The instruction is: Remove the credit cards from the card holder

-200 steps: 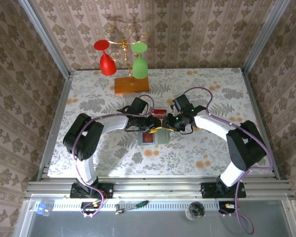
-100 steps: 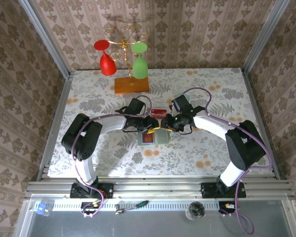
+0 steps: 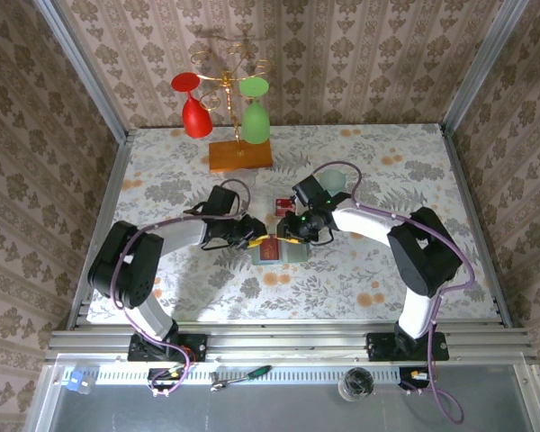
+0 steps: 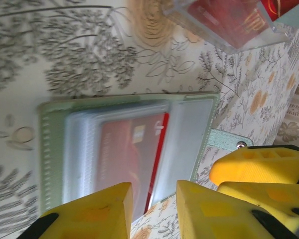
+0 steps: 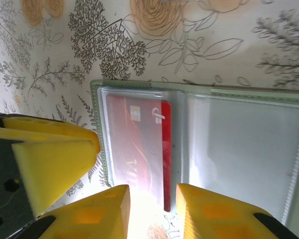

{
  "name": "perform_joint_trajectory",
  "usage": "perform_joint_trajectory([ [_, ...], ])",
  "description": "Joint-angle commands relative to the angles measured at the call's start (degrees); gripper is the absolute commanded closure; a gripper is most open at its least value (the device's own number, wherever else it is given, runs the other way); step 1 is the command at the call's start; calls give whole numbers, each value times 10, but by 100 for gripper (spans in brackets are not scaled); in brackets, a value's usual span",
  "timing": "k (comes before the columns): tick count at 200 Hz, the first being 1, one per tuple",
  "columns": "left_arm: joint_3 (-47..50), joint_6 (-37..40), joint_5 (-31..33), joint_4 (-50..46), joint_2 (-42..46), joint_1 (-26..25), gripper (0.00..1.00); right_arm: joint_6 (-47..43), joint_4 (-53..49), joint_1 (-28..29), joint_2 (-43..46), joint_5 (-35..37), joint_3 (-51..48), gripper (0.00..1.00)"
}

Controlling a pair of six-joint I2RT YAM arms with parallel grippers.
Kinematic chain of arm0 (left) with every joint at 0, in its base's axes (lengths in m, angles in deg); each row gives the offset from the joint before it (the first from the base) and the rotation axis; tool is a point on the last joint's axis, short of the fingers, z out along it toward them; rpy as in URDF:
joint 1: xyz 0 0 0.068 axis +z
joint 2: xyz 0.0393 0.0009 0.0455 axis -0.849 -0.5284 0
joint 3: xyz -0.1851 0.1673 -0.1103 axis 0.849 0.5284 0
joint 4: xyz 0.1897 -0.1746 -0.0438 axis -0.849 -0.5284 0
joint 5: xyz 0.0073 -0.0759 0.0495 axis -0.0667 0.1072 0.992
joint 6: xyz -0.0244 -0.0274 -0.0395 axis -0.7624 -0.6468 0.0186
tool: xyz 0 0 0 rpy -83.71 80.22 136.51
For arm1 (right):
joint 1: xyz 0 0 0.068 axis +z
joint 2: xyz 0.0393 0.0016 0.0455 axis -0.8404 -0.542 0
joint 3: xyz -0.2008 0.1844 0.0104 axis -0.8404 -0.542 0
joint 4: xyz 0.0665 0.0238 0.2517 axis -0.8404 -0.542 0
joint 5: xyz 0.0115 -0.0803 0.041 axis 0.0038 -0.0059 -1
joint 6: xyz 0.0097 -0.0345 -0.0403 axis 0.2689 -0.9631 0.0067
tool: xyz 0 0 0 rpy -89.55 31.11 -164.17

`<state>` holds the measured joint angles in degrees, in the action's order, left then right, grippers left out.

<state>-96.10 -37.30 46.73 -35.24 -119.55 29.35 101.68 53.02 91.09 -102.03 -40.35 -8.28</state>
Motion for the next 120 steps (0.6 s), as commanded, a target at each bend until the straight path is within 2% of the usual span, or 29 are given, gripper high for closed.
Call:
perform_joint_trajectory([
  [1,18,15,-9,2,19,9,71,15,12,7,-22,-21,18,70],
  [25,23,15,-14,9,13,12,75,15,15,8,-34,-27,19,71],
  [71,22,11,-14,19,3,9,90,10,13,7,-41,-33,18,71],
  [120,27,24,-4,1,-10,9,96,11,21,7,-47,-38,18,71],
])
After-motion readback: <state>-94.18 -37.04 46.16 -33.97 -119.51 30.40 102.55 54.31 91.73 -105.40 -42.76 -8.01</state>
